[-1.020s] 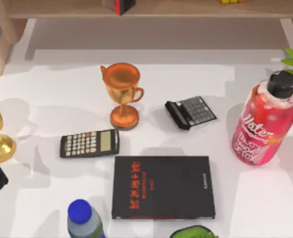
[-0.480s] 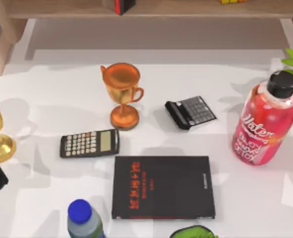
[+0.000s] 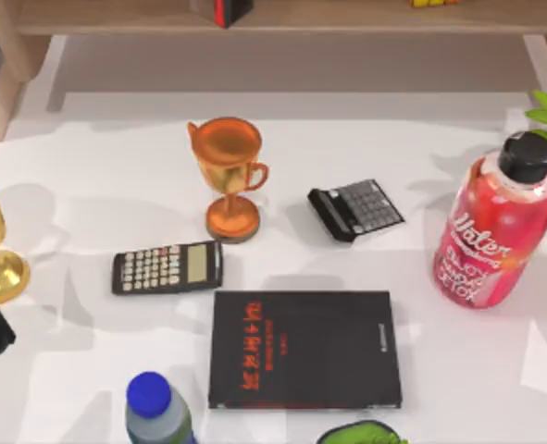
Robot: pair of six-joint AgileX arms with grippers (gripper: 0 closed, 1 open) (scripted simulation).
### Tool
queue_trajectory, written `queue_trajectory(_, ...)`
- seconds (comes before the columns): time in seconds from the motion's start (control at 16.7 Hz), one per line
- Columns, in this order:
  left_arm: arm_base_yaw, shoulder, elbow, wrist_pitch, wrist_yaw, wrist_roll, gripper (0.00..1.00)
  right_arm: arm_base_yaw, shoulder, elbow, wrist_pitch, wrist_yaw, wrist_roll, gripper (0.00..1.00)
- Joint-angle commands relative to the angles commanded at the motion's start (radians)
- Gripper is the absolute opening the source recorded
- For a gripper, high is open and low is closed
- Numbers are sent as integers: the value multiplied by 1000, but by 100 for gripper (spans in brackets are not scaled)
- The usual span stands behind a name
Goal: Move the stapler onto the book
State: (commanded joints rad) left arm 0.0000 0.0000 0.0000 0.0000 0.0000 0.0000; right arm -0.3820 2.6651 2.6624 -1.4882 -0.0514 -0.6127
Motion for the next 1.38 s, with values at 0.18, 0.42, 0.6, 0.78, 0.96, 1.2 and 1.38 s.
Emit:
queue_trajectory(0.18, 0, 0, 0, 0, 0, 0, 100, 0, -26, -70, 44, -1, -1, 100)
queue_trajectory(0.42, 0, 0, 0, 0, 0, 0, 100, 1, -44, -163, 118, -1, -1, 100)
queue_trajectory(0.6, 0, 0, 0, 0, 0, 0, 100, 3, -40, -206, 171, 0, 2, 100)
queue_trajectory(0.78, 0, 0, 0, 0, 0, 0, 100, 6, -22, -225, 205, 1, 6, 100)
queue_trajectory(0.96, 0, 0, 0, 0, 0, 0, 100, 6, -20, -226, 207, 1, 6, 100)
queue_trajectory(1.2, 0, 0, 0, 0, 0, 0, 100, 6, -20, -226, 207, 1, 6, 77)
queue_trajectory(1.38, 0, 0, 0, 0, 0, 0, 100, 6, -20, -226, 207, 1, 6, 55)
